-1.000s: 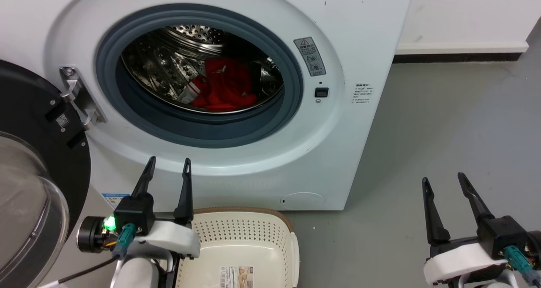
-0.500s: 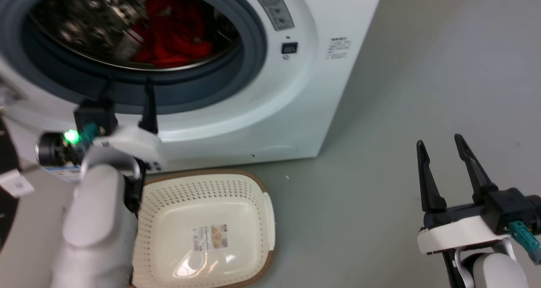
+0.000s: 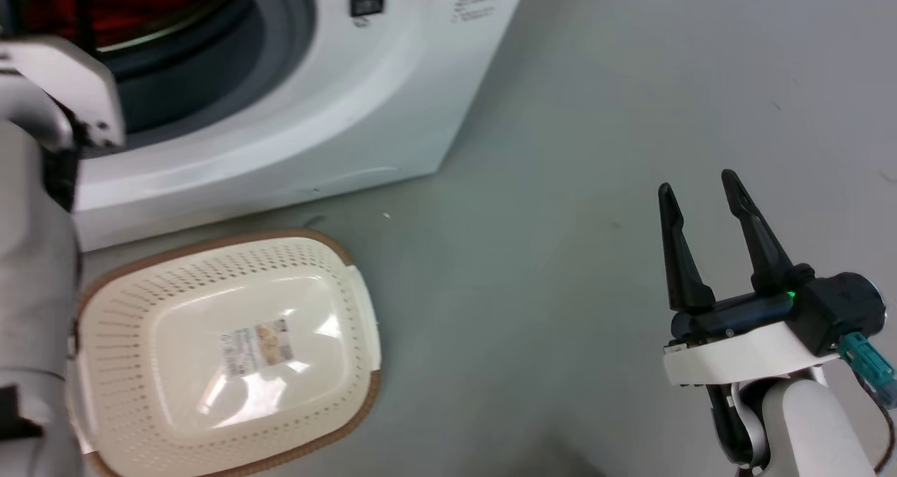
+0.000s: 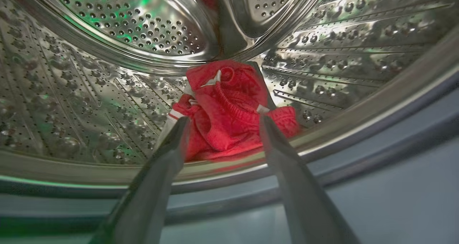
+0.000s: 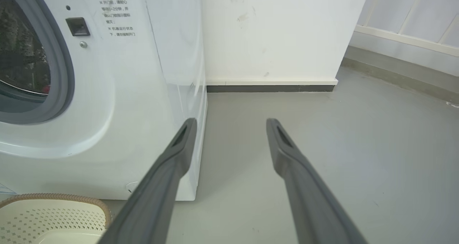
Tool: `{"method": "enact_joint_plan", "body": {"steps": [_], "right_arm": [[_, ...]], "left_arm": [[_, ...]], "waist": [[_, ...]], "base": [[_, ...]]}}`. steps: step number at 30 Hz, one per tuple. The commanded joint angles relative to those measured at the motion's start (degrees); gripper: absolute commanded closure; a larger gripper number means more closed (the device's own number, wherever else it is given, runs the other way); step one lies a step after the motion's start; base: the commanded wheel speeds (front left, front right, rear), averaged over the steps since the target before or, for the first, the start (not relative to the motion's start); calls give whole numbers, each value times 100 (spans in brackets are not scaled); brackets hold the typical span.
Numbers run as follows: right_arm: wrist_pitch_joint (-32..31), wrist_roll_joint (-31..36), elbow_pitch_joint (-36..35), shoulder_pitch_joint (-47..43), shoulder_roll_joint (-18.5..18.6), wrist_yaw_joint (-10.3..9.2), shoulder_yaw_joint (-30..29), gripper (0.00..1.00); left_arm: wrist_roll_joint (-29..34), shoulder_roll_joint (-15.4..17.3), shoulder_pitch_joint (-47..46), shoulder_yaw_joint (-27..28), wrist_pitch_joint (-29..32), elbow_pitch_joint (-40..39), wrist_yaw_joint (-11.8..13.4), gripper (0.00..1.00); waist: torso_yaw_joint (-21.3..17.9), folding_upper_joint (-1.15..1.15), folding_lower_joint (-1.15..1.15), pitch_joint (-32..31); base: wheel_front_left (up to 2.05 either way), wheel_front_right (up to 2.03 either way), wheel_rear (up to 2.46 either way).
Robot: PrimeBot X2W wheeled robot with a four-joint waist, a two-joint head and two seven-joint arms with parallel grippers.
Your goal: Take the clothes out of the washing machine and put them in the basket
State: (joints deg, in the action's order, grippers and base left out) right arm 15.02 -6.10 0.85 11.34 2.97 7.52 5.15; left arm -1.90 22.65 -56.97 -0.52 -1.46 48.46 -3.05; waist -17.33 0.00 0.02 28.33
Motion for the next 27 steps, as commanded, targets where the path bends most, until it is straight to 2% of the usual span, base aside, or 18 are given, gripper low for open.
{"method": "enact_joint_plan", "body": {"steps": [1, 6, 7, 8, 10, 17, 22, 25, 26, 27], "right_arm": [[20, -60, -28, 91, -16, -5, 29, 0], [21, -284, -167, 226, -18, -5, 219, 0], [21, -284, -167, 226, -18, -5, 219, 0], [21, -362, -195, 221, -18, -5, 266, 0], [20, -398, -208, 225, -18, -6, 286, 0], [20, -559, -373, 269, -18, -5, 426, 0], [19, -672, -417, 213, -17, -5, 534, 0], [19, -713, -404, 230, -16, -6, 566, 0], [19, -727, -399, 245, -18, -5, 580, 0], [19, -726, -390, 264, -16, -6, 587, 0]], "left_arm": [[37, 88, -116, -7, 48, 43, -9, 0], [198, 703, -993, -127, 736, 276, -143, 0], [198, 703, -993, -127, 736, 276, -143, 0], [273, 896, -1276, -226, 990, 274, -216, 0], [315, 973, -1402, -271, 1115, 262, -243, 0], [477, 1574, -2251, -686, 2372, 147, -415, 0], [329, 1902, -2549, -886, 3311, 52, -439, 0], [149, 1966, -2514, -973, 3936, 36, -444, 0], [86, 1986, -2517, -984, 4099, 8, -445, 8], [19, 1998, -2507, -968, 4232, -45, -446, 63]], "waist": [[-351, 0, -2, 354], [-721, 0, -2, 919], [-721, 0, -2, 919], [-821, 0, -2, 1091], [-864, 0, -2, 1166], [-1121, 0, -2, 1706], [-1231, 0, -2, 1908], [-1258, 0, -2, 1969], [-1263, 0, -2, 1982], [-1270, 0, -2, 1991]], "base": [[0, 0, 0], [0, 0, 0], [0, 0, 0], [0, 0, 0], [0, 0, 0], [0, 0, 0], [0, 0, 0], [0, 0, 0], [0, 0, 0], [0, 0, 0]]}}
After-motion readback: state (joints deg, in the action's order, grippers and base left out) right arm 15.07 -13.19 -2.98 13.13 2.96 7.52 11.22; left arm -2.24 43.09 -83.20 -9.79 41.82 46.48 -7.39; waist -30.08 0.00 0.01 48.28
